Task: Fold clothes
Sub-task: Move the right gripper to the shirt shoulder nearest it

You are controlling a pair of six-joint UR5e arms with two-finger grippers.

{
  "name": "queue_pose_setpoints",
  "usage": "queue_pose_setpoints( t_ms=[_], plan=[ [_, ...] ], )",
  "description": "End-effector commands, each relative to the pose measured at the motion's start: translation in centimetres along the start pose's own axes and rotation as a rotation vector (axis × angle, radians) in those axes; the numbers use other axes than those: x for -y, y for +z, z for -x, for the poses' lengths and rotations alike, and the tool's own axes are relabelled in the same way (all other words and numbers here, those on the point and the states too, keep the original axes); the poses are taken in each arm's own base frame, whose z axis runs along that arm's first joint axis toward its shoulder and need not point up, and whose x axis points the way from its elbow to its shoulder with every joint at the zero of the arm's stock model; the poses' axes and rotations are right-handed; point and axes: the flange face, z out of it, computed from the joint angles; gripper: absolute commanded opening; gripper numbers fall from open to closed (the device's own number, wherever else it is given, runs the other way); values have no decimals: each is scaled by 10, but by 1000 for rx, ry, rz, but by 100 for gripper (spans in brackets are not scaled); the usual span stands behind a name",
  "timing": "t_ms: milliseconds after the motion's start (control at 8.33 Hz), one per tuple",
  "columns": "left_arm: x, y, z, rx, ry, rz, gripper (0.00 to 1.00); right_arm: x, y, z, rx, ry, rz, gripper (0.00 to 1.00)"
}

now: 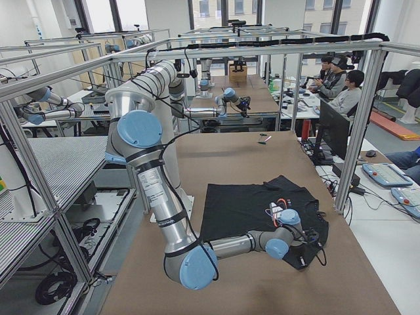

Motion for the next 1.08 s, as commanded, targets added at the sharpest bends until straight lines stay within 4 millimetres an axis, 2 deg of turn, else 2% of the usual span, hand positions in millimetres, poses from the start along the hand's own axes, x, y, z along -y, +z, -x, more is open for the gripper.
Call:
queue_pose_setpoints(
  t_ms=[0, 240, 360, 480, 600, 840, 960],
  plan=[
    [1, 0, 0, -1, -3, -1, 100, 7, -47, 37, 63, -19, -45, 0],
    [2, 0, -1, -3, 0, -2, 100, 8, -93, 75, 56, -17, -30, 0],
    [3, 2, -5, -9, 4, 0, 100, 2, -88, 116, 73, -39, -13, 0],
    [3, 3, -7, -12, -19, 1, 100, 2, -74, 155, 74, 37, 11, 0],
    [4, 2, -7, -12, -20, -1, 100, 10, -62, 185, 59, 57, 3, 0],
    [2, 3, -7, -13, -22, 2, 100, 12, -54, 219, 39, 66, -29, 0],
    [2, 3, -7, -14, -21, 2, 100, 19, -49, 243, 29, 92, -40, 0]
  ],
)
